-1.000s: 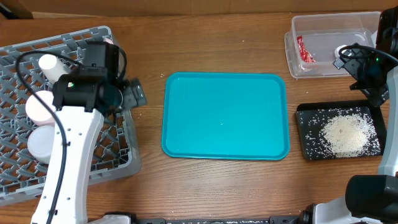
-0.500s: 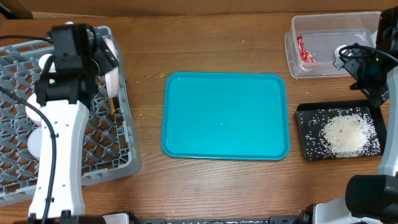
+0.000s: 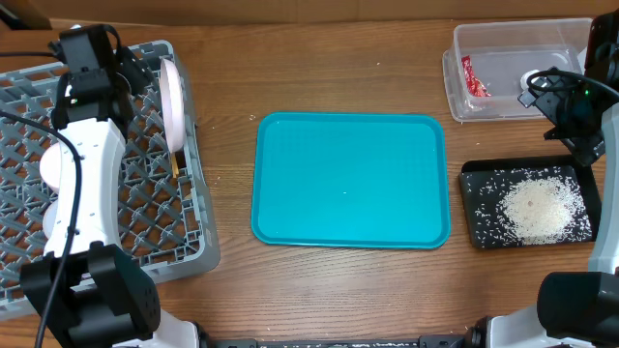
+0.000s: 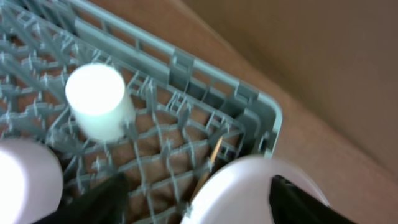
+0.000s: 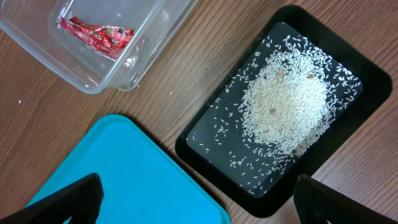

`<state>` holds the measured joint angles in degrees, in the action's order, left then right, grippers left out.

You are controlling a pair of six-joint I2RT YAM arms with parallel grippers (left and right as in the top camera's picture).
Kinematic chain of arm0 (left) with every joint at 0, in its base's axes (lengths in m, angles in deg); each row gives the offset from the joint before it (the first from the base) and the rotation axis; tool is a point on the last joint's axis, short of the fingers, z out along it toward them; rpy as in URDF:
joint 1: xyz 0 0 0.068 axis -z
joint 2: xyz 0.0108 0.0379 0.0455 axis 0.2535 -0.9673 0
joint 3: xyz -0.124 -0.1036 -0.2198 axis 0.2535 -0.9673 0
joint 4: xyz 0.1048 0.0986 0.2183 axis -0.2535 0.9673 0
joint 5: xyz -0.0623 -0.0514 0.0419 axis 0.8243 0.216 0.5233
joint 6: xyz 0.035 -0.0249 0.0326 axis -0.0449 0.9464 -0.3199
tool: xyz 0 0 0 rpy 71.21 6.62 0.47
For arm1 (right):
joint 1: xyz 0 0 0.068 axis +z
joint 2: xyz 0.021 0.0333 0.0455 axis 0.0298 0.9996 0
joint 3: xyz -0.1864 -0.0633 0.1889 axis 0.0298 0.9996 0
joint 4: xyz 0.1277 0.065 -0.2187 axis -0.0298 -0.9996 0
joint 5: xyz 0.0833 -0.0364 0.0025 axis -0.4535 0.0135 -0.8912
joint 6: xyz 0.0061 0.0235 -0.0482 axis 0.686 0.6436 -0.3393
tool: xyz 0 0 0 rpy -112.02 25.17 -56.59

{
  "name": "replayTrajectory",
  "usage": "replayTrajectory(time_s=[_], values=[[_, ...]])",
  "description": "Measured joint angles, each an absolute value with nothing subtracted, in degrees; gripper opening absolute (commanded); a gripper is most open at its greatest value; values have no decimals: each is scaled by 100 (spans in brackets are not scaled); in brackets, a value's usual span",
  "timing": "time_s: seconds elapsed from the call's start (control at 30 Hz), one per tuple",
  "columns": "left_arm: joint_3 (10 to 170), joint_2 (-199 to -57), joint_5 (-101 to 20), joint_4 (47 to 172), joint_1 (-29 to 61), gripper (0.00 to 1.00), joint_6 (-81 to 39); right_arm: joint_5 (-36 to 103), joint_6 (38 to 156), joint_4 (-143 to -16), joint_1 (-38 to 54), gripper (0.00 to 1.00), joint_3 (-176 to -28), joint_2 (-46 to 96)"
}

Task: Sort waste into correct bins and load items into the dishwasher

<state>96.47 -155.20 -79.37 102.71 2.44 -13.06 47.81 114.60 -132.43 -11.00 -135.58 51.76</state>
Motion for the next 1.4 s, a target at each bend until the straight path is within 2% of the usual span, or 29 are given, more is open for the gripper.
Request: replayTrajectory(time_s=[0.03,0.2,0.33,0.47,0.63,0.77,1.0,1.4], values=[[9647,-15544,-7941,10118,226,51,-1297,4781,11458,-13243,-1100,100,-13558,5176],[9650,-15754,-7930,9412,211,50,-1306,4781,11460,-13239,-1100,100,-13560,5176],[9650,-16104,-7659,9241,211,45,-1304,4781,11458,-13246,-1100,100,-13558,5176],[9650,-16419,-7351,9119,211,32,-1290,4781,11460,-13243,-1100,100,-13558,5176],[9650,-16464,-7250,8944,211,9,-1245,4783,11463,-13246,-1100,100,-13560,5176],[9650,-16484,-7307,8948,211,9,-1245,4781,11460,-13248,-1100,100,-13558,5176],[9650,-16871,-7340,9009,206,4,-1332,4781,11458,-13243,-1100,100,-13560,5176],[9650,-16910,-7377,9514,182,4,-1441,4783,11458,-13243,-1100,100,-13560,5176]])
